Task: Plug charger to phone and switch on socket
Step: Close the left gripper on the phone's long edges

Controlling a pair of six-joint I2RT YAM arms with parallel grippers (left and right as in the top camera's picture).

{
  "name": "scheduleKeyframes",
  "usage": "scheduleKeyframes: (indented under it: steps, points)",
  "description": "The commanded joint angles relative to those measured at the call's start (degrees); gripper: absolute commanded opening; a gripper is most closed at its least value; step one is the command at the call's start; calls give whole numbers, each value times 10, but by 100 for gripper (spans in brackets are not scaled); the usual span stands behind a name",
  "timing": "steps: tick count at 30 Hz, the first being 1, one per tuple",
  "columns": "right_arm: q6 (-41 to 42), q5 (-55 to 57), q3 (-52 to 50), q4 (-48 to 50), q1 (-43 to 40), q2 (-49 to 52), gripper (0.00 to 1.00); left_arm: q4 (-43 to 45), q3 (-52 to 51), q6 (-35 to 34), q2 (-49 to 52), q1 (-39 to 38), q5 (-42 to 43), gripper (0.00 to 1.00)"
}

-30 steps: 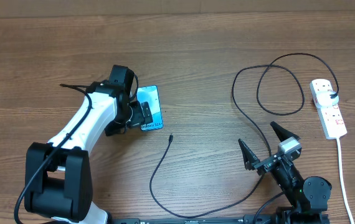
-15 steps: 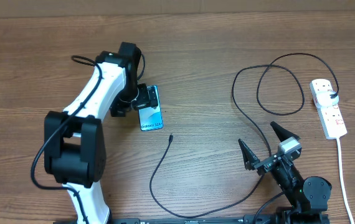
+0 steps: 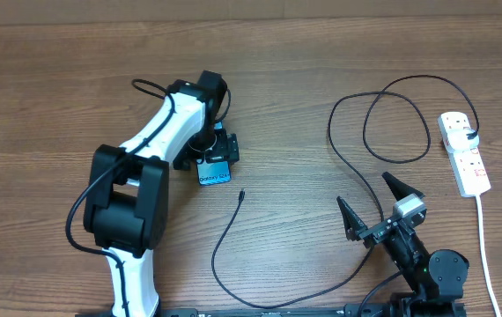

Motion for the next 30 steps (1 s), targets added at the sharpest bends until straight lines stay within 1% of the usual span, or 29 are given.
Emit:
scheduleKeyframes:
  steps: [1, 9, 18, 23, 30]
  points:
    - [1, 2, -5, 1, -2, -5, 100, 6, 12, -8, 23, -3, -28, 100]
    - [1, 2, -5, 1, -2, -5, 100, 23, 12, -7, 44, -2, -31, 100]
    - [1, 2, -5, 1, -2, -5, 100, 79, 12, -6, 44, 2, -30, 100]
    - [1, 2, -5, 2, -2, -5, 100, 82, 12, -6, 44, 14, -28, 100]
    - [1, 2, -5, 1, -2, -5, 100, 70, 12, -6, 44, 20, -1, 100]
